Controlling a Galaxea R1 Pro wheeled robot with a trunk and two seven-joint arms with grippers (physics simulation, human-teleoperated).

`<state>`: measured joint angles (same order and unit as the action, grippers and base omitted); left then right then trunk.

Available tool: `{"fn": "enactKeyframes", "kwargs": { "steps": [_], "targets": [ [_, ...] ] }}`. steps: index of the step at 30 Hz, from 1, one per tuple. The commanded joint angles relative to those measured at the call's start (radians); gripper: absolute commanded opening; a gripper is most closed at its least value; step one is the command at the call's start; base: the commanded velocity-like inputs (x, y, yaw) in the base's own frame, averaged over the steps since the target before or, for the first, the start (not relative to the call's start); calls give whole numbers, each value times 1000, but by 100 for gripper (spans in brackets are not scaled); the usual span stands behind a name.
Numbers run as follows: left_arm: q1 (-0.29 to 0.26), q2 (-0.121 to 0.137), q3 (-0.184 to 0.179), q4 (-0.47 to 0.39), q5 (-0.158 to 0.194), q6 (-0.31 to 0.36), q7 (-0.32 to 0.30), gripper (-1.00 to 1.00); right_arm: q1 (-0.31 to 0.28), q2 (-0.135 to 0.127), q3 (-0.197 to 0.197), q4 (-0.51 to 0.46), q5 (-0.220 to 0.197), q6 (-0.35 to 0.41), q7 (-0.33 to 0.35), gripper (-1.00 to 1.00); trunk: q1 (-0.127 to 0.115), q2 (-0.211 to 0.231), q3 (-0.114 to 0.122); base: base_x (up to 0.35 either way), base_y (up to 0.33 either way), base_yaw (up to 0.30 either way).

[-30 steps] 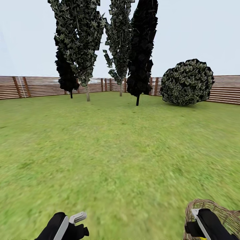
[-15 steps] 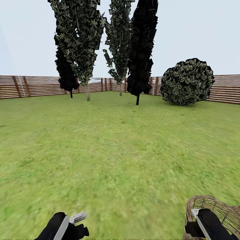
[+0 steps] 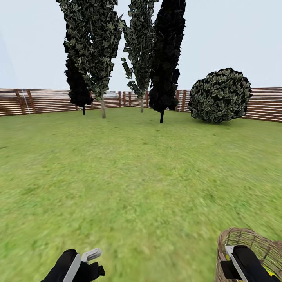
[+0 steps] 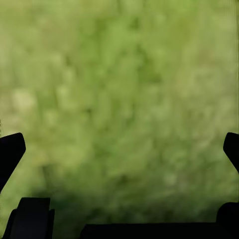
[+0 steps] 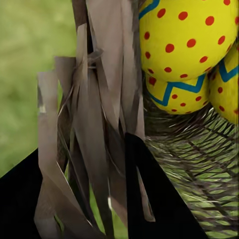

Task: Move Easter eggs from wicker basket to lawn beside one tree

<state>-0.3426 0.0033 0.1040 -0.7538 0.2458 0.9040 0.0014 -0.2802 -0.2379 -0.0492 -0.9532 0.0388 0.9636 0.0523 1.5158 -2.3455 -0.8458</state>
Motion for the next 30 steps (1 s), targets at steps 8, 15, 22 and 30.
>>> {"fn": "enactKeyframes", "kwargs": {
  "steps": [8,15,22,30],
  "targets": [
    [-1,1,2,-1,1,3,0,100,1,-2,-4,2,-10,4,6,-100,0,0,-1,0,0,0],
    [0,0,2,-1,1,3,0,100,1,-1,-4,2,-7,4,6,-100,0,0,-1,0,0,0],
    [0,0,1,-1,1,3,0,100,1,-1,-5,14,-10,3,6,-100,0,0,-1,0,0,0],
    [0,0,1,-1,1,4,-1,100,1,-2,-4,28,-2,-42,2,-100,0,0,-1,0,0,0]
  ]
}}
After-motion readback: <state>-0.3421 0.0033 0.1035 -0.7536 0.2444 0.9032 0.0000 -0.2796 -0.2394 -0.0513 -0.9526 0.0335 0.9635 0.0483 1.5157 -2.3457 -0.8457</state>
